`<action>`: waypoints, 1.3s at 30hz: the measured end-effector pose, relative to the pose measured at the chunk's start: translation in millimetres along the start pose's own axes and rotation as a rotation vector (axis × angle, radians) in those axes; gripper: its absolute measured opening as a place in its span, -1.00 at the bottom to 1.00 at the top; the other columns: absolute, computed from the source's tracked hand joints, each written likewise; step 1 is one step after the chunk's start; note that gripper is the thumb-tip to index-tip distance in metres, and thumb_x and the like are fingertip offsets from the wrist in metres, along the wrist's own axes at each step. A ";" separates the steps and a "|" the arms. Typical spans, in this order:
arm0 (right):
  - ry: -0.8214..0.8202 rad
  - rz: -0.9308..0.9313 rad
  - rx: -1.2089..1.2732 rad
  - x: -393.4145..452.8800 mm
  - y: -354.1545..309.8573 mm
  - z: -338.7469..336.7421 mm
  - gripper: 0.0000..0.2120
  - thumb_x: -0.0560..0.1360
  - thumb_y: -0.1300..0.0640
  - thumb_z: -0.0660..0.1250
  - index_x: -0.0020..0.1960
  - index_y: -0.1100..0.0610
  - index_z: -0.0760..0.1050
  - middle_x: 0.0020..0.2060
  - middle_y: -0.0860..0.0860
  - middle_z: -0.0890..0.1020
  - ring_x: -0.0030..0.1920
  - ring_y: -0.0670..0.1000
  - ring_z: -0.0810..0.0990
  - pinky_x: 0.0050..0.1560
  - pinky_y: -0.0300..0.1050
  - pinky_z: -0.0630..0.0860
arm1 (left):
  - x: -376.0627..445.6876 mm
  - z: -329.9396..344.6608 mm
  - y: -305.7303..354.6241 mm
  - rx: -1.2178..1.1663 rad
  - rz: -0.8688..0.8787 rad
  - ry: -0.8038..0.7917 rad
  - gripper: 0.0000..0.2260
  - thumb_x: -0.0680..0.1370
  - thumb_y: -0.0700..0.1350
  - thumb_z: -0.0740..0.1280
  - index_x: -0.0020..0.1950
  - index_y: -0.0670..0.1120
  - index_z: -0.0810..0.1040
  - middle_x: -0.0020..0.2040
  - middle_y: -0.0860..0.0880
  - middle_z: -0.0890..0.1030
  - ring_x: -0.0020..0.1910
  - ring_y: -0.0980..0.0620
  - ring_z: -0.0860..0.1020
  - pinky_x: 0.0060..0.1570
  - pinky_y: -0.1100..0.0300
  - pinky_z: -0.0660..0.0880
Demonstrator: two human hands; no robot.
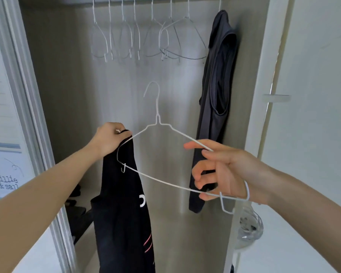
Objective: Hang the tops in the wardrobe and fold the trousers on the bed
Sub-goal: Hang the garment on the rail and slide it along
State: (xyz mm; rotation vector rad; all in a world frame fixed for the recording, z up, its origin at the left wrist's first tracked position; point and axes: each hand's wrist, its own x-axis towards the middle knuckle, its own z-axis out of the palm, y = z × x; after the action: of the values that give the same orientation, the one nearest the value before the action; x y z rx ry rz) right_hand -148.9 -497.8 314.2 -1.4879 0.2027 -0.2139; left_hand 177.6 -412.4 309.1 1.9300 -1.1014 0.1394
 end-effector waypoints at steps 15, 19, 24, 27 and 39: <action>-0.197 -0.310 0.145 26.6 13.9 0.5 -0.54 0.50 0.10 0.29 0.40 0.10 0.42 -0.17 0.14 0.52 -0.12 0.10 0.53 0.03 0.40 0.47 | -34.4 -54.0 71.1 0.122 0.499 0.066 -0.80 0.63 0.00 0.27 -0.18 0.00 0.47 -0.25 0.14 0.43 -0.24 0.21 0.36 -0.12 0.38 0.29; -0.416 -0.207 0.391 29.9 12.0 -9.2 -0.42 0.59 -0.18 0.05 0.49 0.12 0.28 0.18 0.15 0.54 0.26 0.20 0.43 0.30 0.45 0.25 | -37.4 -52.1 67.7 -0.008 0.496 0.094 -0.79 0.64 -0.05 0.25 -0.12 -0.14 0.45 -0.29 0.03 0.47 -0.31 0.20 0.36 -0.24 0.40 0.31; -0.283 -0.190 0.612 45.3 35.5 -1.4 -0.42 0.59 -0.16 -0.01 0.40 0.18 0.42 0.37 0.21 0.44 0.41 0.22 0.37 0.36 0.24 0.33 | -32.8 -54.6 68.3 -0.150 0.413 0.189 -0.84 0.64 -0.04 0.24 -0.08 -0.07 0.51 -0.17 -0.17 0.54 -0.24 0.16 0.41 -0.18 0.37 0.34; -0.259 -0.133 0.690 54.5 47.4 13.3 -0.48 0.59 -0.06 0.05 0.40 0.22 0.41 0.37 0.27 0.42 0.39 0.25 0.40 0.38 0.26 0.29 | -29.9 -54.7 67.8 -0.189 0.349 0.223 -0.82 0.63 -0.02 0.25 -0.06 -0.08 0.54 -0.09 -0.24 0.57 -0.20 0.11 0.41 -0.15 0.23 0.35; 0.055 -0.269 -1.106 66.2 77.9 54.3 -0.46 0.54 -0.18 0.15 0.44 -0.21 0.01 0.28 -0.31 0.42 0.33 -0.11 0.24 0.35 -0.06 0.12 | -38.2 -56.3 75.0 -0.330 0.316 0.280 -0.84 0.62 -0.15 0.26 -0.10 -0.07 0.60 -0.27 0.12 0.48 -0.25 0.21 0.38 -0.17 0.41 0.31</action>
State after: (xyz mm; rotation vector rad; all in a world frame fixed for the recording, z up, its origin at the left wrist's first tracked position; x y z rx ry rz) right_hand -69.4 -457.6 240.3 -2.6161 0.1676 -0.3920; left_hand 116.4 -362.6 372.6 1.3901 -1.1507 0.3661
